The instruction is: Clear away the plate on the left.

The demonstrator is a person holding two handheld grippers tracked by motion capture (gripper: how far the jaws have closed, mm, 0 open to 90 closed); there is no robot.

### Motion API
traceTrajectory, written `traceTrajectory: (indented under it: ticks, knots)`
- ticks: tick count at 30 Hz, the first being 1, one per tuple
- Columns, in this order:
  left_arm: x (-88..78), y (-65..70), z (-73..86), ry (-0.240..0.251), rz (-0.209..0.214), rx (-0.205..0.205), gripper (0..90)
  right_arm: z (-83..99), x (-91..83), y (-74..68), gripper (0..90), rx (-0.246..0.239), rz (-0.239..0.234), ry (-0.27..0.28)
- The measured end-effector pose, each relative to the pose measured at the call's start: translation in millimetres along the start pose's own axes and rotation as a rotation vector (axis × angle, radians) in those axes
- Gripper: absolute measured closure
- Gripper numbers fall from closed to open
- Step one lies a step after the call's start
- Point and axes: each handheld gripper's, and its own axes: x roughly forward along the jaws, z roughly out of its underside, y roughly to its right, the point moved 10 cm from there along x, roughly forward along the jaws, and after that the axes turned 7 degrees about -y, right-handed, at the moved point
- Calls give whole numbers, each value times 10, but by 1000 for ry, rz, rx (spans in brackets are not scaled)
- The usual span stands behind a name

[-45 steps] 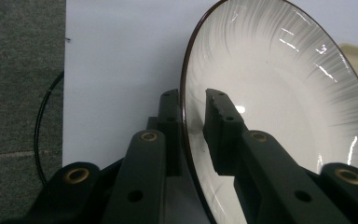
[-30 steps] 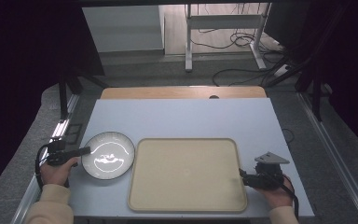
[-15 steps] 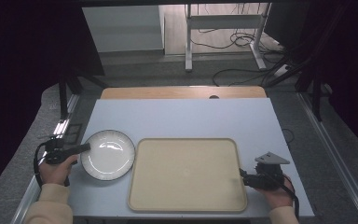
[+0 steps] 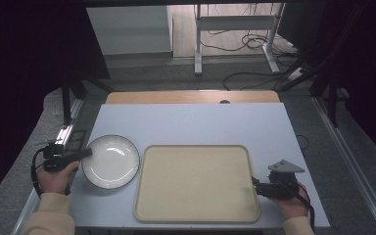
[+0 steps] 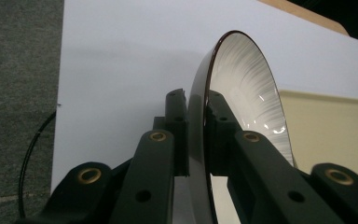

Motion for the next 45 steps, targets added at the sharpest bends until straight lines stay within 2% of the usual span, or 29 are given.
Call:
traceTrajectory:
  ticks: [4,9,13,20,30,35,45]
  knots:
    - [-74,1,-49,47,12,-14,823,3,5,-1,184,-4,-1,-3]
    - [-162,73,-109,93,52,-17,821,3,8,-10,184,-8,-4,-3]
    - [-171,131,-115,94,74,-7,823,5,14,-14,184,-11,-4,-6]
    - [-174,172,-112,91,74,7,821,15,22,-5,184,-13,-3,-12]
    - [-209,276,-134,103,112,17,818,20,31,-19,184,-16,-8,-19]
    - [-216,338,-142,114,144,16,817,26,34,-21,184,-21,-10,-21]
    - [-200,448,-139,102,163,35,815,38,43,-22,183,-24,-11,-31]
